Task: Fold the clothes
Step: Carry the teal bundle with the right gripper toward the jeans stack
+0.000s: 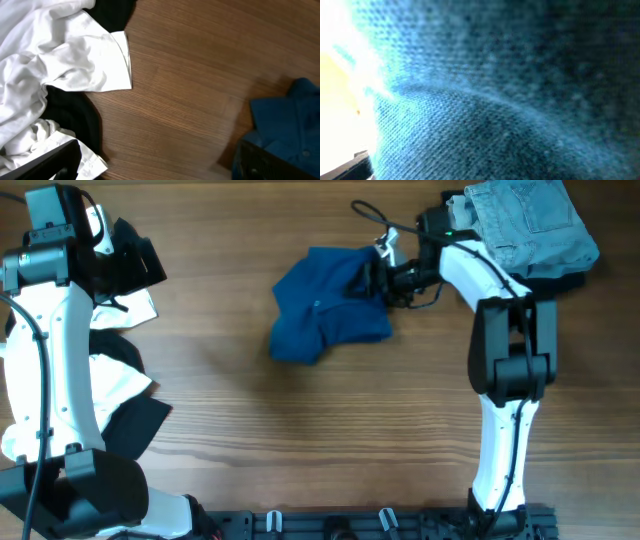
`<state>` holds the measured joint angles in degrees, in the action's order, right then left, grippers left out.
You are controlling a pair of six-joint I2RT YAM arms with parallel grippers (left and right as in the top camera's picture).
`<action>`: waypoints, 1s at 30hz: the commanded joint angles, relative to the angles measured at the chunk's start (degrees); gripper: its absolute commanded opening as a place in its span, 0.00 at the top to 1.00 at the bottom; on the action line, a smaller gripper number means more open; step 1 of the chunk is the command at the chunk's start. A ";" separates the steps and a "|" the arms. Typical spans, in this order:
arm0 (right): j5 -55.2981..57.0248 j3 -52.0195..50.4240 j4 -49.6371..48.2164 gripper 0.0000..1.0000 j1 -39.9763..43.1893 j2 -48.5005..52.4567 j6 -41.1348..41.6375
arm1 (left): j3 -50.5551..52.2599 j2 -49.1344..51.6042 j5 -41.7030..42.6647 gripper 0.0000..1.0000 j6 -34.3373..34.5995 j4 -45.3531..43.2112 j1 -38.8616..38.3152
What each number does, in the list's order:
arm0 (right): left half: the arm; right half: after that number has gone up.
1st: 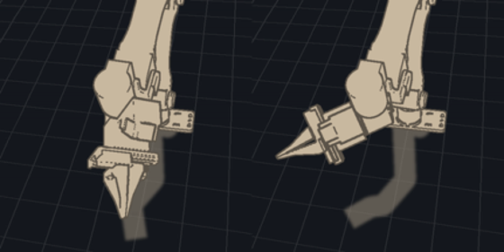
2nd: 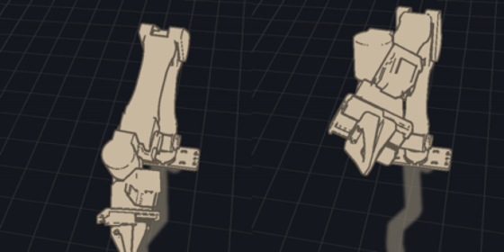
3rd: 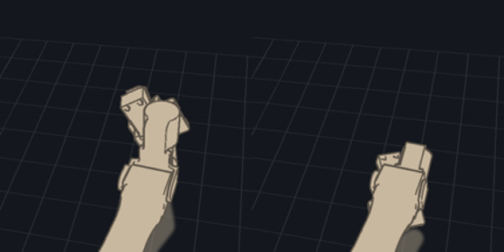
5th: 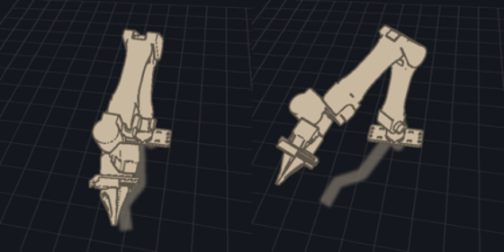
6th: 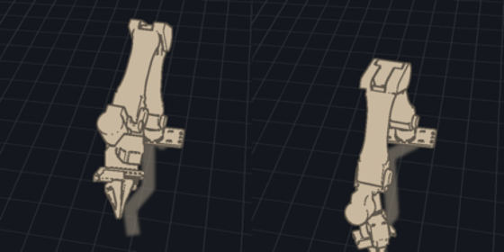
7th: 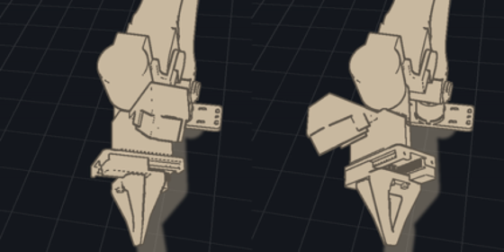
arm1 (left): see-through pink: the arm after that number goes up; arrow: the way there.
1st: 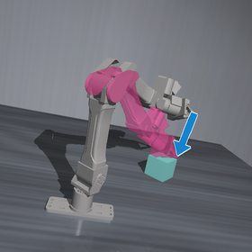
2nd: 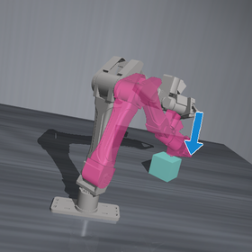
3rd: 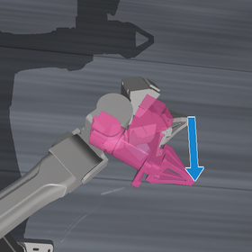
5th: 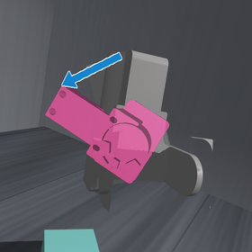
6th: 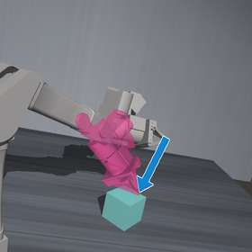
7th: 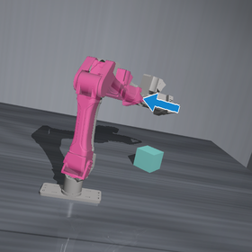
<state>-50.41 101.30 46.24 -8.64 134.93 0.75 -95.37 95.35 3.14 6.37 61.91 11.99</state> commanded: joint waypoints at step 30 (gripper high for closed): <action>-11.87 1.22 -30.47 0.96 15.39 -18.47 37.42 | -0.20 0.35 0.72 0.00 0.13 1.57 -0.26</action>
<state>-62.98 100.99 17.50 2.42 119.90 29.30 -95.37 95.35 3.14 6.37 63.42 11.99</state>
